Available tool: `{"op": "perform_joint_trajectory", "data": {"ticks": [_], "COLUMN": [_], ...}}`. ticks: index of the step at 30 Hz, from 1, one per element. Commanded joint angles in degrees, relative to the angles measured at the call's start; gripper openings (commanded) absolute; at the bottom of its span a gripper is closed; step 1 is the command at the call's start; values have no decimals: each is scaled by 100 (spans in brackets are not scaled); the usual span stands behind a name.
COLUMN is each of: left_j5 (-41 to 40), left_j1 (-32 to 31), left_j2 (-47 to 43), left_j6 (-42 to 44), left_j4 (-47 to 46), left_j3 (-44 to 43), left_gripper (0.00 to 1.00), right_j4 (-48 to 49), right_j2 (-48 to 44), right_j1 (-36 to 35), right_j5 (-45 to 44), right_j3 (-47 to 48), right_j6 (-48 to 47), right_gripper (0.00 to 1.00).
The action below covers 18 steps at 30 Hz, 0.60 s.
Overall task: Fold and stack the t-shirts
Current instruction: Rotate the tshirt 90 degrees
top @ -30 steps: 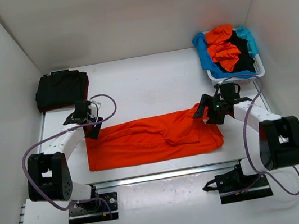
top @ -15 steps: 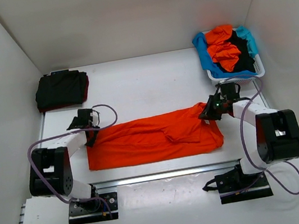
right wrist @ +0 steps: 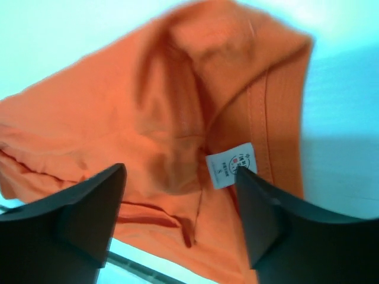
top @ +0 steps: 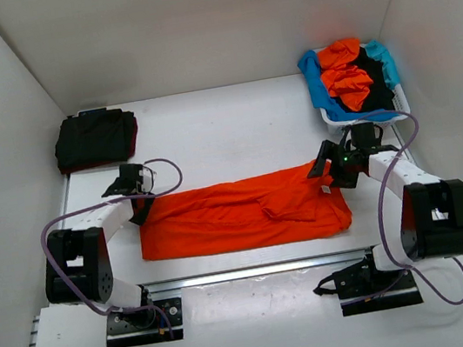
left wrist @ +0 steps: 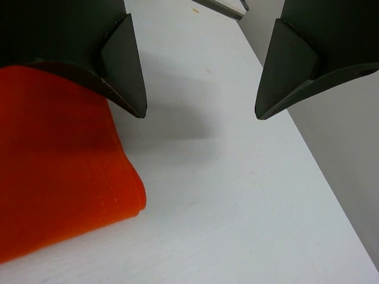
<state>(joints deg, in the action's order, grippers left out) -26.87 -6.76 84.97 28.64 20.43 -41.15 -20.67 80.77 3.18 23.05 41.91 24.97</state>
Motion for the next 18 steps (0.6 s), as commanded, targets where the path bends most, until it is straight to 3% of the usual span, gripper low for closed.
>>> {"op": "perform_joint_trajectory", "data": {"ticks": [1, 4, 13, 16, 17, 18], "left_j5": [428, 666, 1325, 1185, 1115, 1097], "left_j1": [-10, 17, 193, 263, 289, 290], "left_j2": [-480, -657, 467, 749, 862, 916], "left_j6": [-174, -324, -334, -263, -202, -175], "left_j4": [540, 629, 691, 577, 463, 428], "left_j3": [-542, -780, -1361, -1414, -1362, -1344], "left_gripper": [84, 86, 88, 89, 88, 87], "right_j4": [-332, -342, -201, -105, -104, -130], "right_j2": [-492, -344, 966, 1283, 1396, 1571], "right_j1": [7, 120, -204, -177, -177, -160], "right_j5": [-466, -705, -1312, -1207, -1163, -1119], "right_j3": [607, 774, 1337, 1495, 1513, 1609], "right_j6": [-361, -344, -1029, -1073, -1099, -1074], "right_gripper": [81, 98, 100, 97, 92, 79]}}
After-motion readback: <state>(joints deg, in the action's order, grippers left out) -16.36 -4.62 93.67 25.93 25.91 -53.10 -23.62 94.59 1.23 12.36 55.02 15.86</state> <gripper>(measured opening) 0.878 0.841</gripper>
